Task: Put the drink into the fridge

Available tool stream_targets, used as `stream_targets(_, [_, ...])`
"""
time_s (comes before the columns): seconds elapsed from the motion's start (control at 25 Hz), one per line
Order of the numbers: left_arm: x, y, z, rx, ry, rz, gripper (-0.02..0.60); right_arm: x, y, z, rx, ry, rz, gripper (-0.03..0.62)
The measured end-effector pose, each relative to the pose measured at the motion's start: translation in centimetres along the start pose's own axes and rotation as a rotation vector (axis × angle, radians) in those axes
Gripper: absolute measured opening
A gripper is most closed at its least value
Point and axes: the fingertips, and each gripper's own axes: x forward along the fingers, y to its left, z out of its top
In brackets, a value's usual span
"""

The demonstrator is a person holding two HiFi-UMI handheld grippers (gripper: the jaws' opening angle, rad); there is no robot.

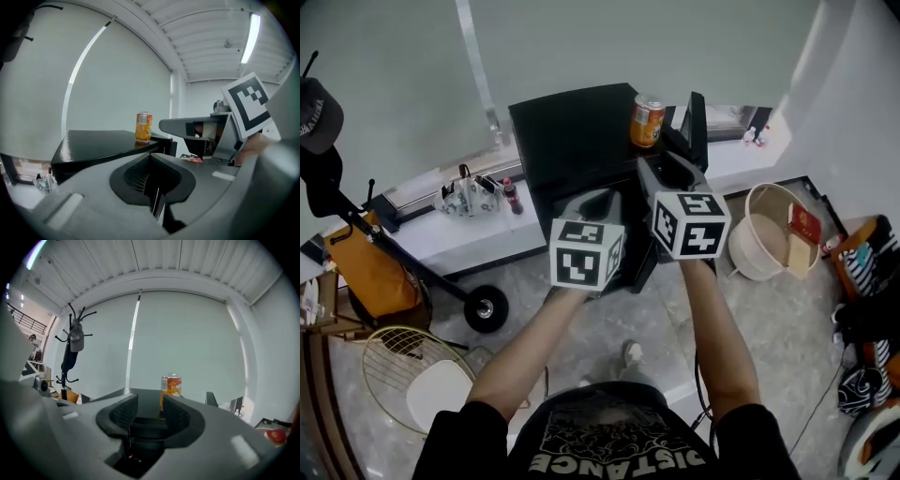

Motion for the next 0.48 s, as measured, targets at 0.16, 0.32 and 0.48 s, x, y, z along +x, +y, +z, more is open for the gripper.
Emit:
stream_targets(0.16, [2.0,0.3,1.3,0.011,-0.02,0.026,0.005,2.2,-2.3,0.2,0.023,-0.013,-0.014,0.186])
stream_targets(0.32, [4.0,0.8,2.8,0.009,-0.046,0.065,0.005,4.5,-4.1,0.3,0.024,-0.012,-0.004,0.196])
stream_targets(0.48, [5.7,1.2,3.8,0.003,-0.062,0.097,0.005,6.8,-5.4,0.2,0.045,0.0,0.014,0.245])
